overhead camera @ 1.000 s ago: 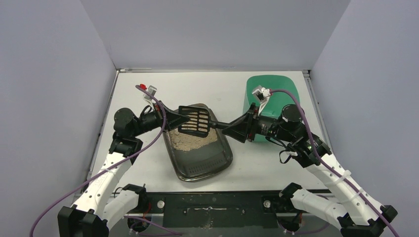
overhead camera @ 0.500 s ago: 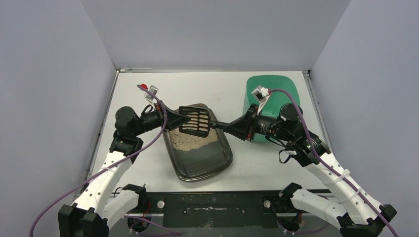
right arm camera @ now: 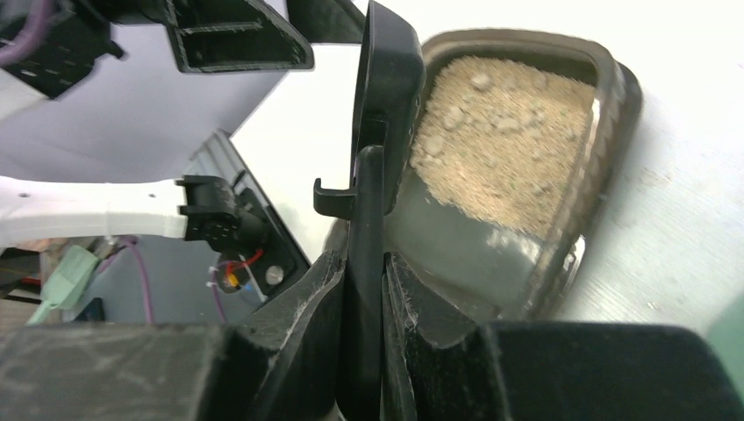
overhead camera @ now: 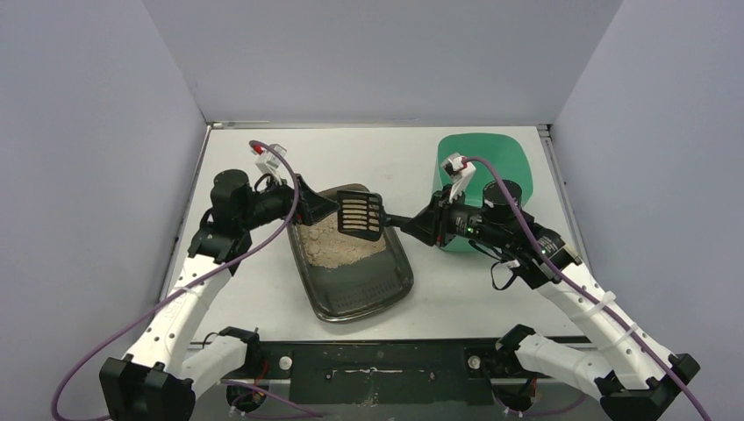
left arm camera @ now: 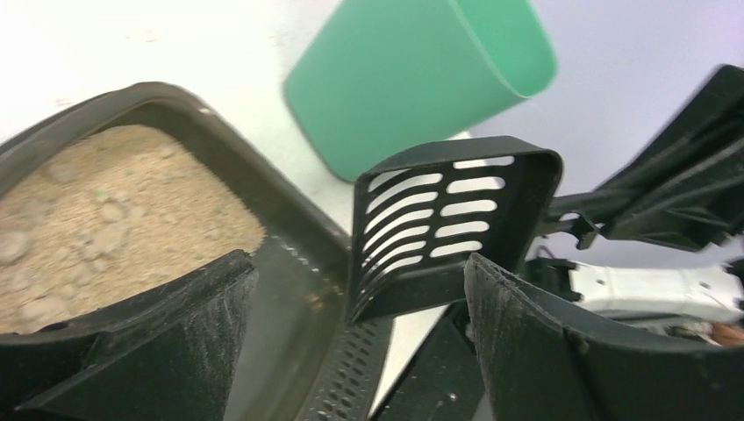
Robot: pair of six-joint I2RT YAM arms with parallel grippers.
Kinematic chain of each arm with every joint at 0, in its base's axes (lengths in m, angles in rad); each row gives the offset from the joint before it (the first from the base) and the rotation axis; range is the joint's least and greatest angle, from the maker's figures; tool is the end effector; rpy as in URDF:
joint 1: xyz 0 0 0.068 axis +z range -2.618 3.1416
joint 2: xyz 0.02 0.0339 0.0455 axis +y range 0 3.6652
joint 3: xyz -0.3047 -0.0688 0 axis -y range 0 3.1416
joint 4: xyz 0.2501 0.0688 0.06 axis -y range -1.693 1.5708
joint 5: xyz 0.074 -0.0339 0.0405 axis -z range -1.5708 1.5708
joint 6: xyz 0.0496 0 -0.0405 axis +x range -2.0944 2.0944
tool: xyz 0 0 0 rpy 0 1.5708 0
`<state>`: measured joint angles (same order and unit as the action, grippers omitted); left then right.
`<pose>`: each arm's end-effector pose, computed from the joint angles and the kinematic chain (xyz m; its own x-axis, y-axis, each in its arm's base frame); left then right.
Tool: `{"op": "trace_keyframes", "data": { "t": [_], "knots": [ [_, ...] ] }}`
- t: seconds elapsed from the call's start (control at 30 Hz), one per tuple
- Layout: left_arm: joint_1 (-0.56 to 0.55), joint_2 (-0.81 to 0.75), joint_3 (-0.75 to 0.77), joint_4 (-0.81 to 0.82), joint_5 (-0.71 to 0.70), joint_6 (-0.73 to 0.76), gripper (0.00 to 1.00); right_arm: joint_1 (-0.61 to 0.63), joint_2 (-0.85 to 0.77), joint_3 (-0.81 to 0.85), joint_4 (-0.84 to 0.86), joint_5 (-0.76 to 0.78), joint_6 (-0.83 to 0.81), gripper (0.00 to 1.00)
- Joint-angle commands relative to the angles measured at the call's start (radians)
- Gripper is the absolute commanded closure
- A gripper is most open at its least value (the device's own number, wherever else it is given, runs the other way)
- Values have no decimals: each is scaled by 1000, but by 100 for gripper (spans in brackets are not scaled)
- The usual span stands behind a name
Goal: Clean the litter box
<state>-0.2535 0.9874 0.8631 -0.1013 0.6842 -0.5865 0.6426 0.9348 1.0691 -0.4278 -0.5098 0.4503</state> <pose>0.2025 -0.0849 0.3712 -0.6180 -0.2829 -0.7335 0.5387 0.5272 -0.6572 0.1385 0.1339 0.4176 -0.5989 0.0262 -0.8004 -0.7068 0.4525 0.5437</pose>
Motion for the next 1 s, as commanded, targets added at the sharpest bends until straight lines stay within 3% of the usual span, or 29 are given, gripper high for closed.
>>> {"op": "trace_keyframes", "data": {
  "t": [0.0,0.37,0.97],
  "knots": [
    [3,27,102,-200,-186,122,12,0,18,69,-92,117,-73,100],
    [-7,171,235,-411,-615,210,6,1,59,62,-189,172,-128,100],
    [-132,564,422,-480,-1035,314,12,2,116,-43,-72,52,-136,100]
  ]
}}
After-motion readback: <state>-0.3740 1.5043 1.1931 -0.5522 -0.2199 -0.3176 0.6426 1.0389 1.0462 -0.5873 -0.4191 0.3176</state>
